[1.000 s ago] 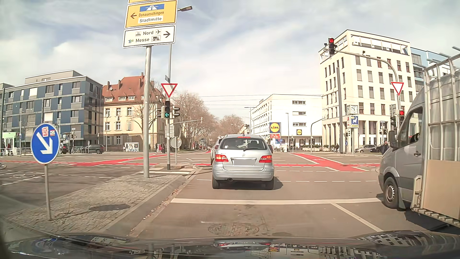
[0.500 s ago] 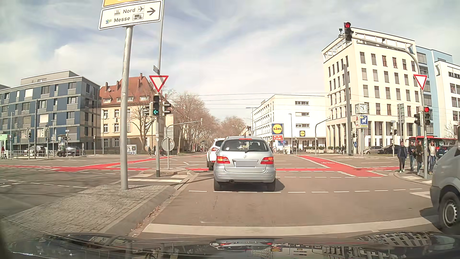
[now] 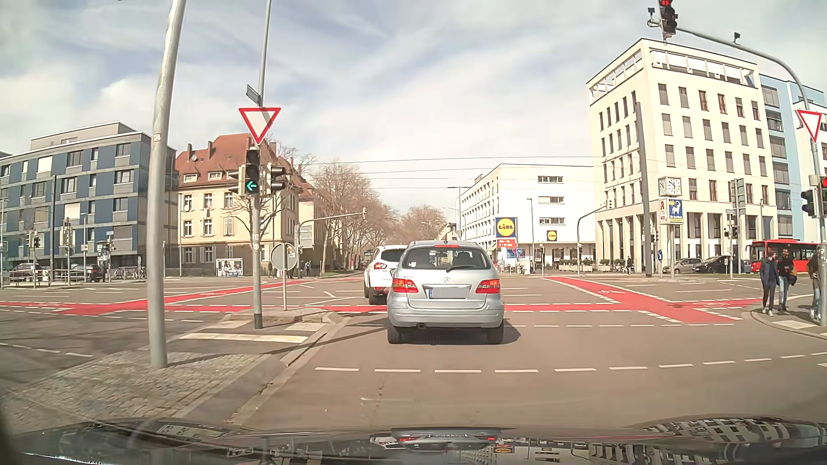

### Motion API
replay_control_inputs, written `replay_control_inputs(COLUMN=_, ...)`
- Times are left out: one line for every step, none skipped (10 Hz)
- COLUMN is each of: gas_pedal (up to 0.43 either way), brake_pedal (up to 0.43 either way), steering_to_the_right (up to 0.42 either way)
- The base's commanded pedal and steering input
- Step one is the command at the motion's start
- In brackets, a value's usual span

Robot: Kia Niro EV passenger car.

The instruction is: Follow the waypoints while adhering to traffic rules and regulations

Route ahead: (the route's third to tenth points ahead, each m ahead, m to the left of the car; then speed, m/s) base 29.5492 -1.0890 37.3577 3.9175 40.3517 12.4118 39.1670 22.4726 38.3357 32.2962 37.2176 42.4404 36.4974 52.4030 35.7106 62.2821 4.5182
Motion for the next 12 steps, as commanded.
replay_control_inputs(gas_pedal=0.000, brake_pedal=0.000, steering_to_the_right=-0.015)
replay_control_inputs(gas_pedal=0.000, brake_pedal=0.000, steering_to_the_right=-0.016)
replay_control_inputs(gas_pedal=0.000, brake_pedal=0.000, steering_to_the_right=-0.016)
replay_control_inputs(gas_pedal=0.000, brake_pedal=0.000, steering_to_the_right=-0.016)
replay_control_inputs(gas_pedal=0.000, brake_pedal=0.000, steering_to_the_right=-0.015)
replay_control_inputs(gas_pedal=0.008, brake_pedal=0.000, steering_to_the_right=-0.016)
replay_control_inputs(gas_pedal=0.008, brake_pedal=0.000, steering_to_the_right=-0.016)
replay_control_inputs(gas_pedal=0.008, brake_pedal=0.000, steering_to_the_right=-0.016)
replay_control_inputs(gas_pedal=0.020, brake_pedal=0.000, steering_to_the_right=-0.015)
replay_control_inputs(gas_pedal=0.020, brake_pedal=0.000, steering_to_the_right=-0.016)
replay_control_inputs(gas_pedal=0.020, brake_pedal=0.000, steering_to_the_right=-0.016)
replay_control_inputs(gas_pedal=0.020, brake_pedal=0.000, steering_to_the_right=-0.016)
